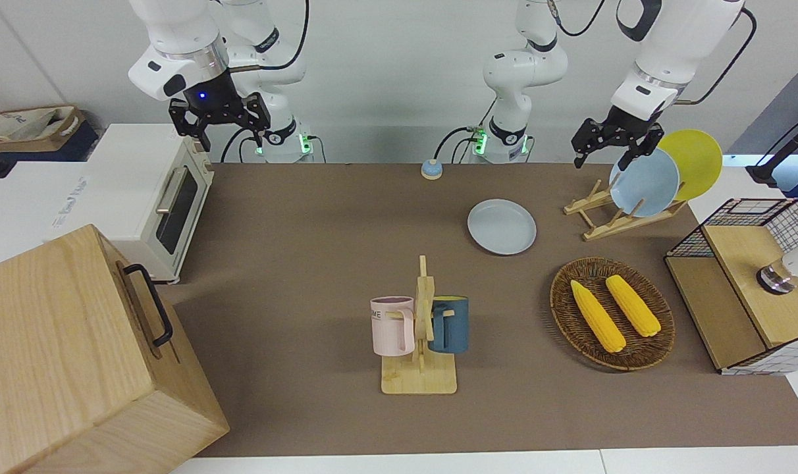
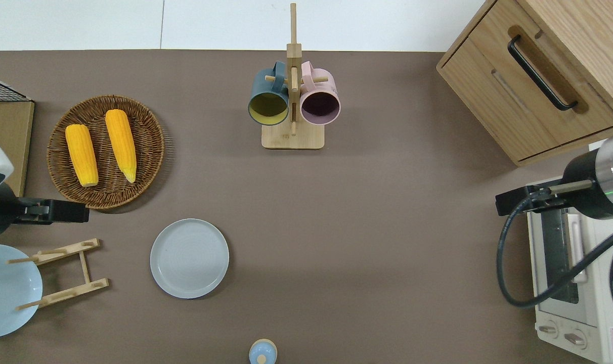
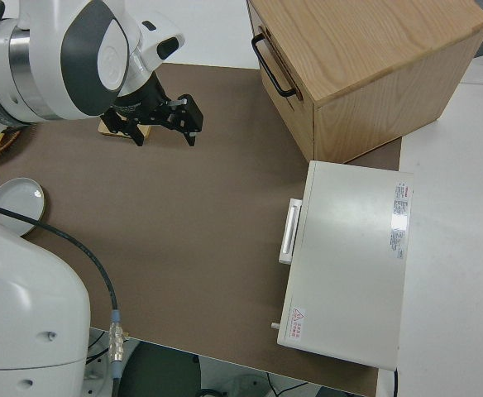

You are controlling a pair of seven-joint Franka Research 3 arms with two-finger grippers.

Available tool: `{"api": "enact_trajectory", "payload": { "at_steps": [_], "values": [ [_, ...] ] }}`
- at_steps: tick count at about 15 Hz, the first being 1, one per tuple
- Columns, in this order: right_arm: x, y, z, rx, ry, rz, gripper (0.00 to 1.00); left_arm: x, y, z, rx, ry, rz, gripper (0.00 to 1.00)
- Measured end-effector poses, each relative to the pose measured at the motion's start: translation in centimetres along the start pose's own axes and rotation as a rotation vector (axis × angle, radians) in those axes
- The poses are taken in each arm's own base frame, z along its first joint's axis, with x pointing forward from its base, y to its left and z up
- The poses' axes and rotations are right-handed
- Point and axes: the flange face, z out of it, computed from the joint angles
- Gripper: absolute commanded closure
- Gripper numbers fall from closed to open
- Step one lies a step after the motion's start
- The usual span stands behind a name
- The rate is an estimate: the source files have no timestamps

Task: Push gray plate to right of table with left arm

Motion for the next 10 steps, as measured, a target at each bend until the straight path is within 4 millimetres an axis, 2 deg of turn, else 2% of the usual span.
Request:
{"api": "enact_trajectory", "payload": {
  "at_steps": [5,10],
  "values": [
    [0.0,0.0,0.0,0.0,0.0,0.0,0.017,0.0,0.5,-1.5,0.002,0.018,0.009,0.01],
    [0.0,0.0,0.0,0.0,0.0,0.0,0.017,-0.3,0.4,-1.3,0.001,-0.006,0.007,0.01]
  ]
}}
